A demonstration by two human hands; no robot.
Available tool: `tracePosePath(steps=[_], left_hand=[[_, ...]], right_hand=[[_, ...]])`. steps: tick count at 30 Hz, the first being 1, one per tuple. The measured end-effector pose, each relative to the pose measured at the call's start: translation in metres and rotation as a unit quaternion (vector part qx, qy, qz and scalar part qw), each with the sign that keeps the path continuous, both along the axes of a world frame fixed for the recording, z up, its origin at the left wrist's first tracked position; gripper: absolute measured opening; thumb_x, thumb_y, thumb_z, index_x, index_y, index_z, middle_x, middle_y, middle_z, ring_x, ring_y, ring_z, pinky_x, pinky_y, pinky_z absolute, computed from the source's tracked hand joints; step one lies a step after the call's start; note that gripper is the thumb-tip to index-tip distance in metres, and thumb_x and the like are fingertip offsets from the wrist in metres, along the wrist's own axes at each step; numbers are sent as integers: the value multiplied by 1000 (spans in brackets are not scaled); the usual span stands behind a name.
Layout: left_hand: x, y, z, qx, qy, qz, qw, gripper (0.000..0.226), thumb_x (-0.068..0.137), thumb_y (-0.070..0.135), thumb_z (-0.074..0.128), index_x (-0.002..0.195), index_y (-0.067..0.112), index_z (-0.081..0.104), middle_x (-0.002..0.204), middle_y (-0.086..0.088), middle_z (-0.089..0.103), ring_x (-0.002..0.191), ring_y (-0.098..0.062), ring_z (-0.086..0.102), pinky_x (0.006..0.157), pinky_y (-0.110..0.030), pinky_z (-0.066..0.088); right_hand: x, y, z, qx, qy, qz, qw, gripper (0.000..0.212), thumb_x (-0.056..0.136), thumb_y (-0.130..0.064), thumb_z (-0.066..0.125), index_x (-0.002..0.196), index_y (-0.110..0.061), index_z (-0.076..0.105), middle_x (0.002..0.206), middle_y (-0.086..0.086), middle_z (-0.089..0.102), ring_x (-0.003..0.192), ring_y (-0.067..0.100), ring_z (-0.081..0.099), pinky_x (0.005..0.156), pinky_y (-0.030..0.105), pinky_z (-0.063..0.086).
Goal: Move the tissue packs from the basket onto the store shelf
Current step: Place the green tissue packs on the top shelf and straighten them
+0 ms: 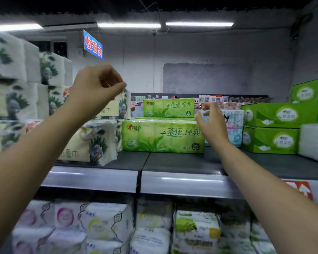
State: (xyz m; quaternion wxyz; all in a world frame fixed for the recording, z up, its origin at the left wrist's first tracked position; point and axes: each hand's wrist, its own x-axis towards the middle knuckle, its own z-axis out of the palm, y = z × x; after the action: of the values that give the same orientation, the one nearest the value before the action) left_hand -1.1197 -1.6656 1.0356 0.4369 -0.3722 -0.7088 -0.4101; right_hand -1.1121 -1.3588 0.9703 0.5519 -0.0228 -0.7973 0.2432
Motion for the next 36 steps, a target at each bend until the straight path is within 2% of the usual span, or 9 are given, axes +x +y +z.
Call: tracePosePath(steps=[4,7,12,18,23,27,29,32,36], left_hand=[[36,-19,-19,14,-39,-53,998,6,86,16,68,82,18,64,73,3,64,55,-4,57,56,-19,48],[52,-29,-21,51,-84,-122,988,11,86,13,66,81,22,64,73,2,64,57,-5,58,53,-16,48],[67,-35,-29,111,-125,-165,972,15,88,8,62,81,21,64,65,10,66,57,-3,58,56,-14,49],[80,-29,-56,133,-158,-167,964,10,88,12,62,81,19,65,65,9,65,60,-7,60,66,-21,53],[95,-26,-85,159,-183,-159,957,6,77,29,64,79,24,67,67,9,66,62,-4,61,62,-14,52],[102,-31,-124,183,-214,-98,954,15,89,16,60,78,23,67,68,9,67,63,-4,61,61,-12,51],[104,-34,-140,218,-243,-89,941,18,89,15,60,75,23,69,68,9,69,61,-2,62,62,-12,53],[109,-38,-153,270,-253,-92,924,12,82,29,63,73,25,70,67,9,70,59,0,62,63,-13,54],[130,-36,-163,270,-238,-81,929,16,91,17,58,77,21,66,69,8,68,63,-1,61,66,-11,52]], right_hand=[[20,-19,13,-16,122,43,991,17,92,-22,50,104,-12,52,91,-3,56,80,13,55,69,25,46],[35,-41,29,-45,134,110,984,6,94,-19,49,96,-15,53,80,-10,55,74,6,53,65,15,42],[76,-70,35,-114,138,222,958,13,93,-21,49,84,-29,54,85,0,63,84,22,62,76,34,52],[122,-77,-3,-181,125,277,935,19,95,-15,50,79,-22,57,79,-3,63,75,10,61,68,19,50],[147,-76,-45,-256,122,266,921,22,95,-14,51,77,-23,59,72,-9,67,71,5,62,69,17,51],[169,-81,-78,-283,84,211,932,20,94,-17,52,77,-23,61,75,-9,68,74,9,64,75,26,52],[178,-83,-92,-295,67,200,932,18,94,-18,52,79,-20,62,78,-7,69,76,10,64,74,25,52],[183,-86,-107,-314,34,190,930,19,94,-20,52,78,-19,62,79,-5,68,75,9,64,71,21,52],[195,-90,-118,-324,-14,168,931,17,93,-25,53,80,-19,63,81,-3,68,78,11,65,73,24,49]])
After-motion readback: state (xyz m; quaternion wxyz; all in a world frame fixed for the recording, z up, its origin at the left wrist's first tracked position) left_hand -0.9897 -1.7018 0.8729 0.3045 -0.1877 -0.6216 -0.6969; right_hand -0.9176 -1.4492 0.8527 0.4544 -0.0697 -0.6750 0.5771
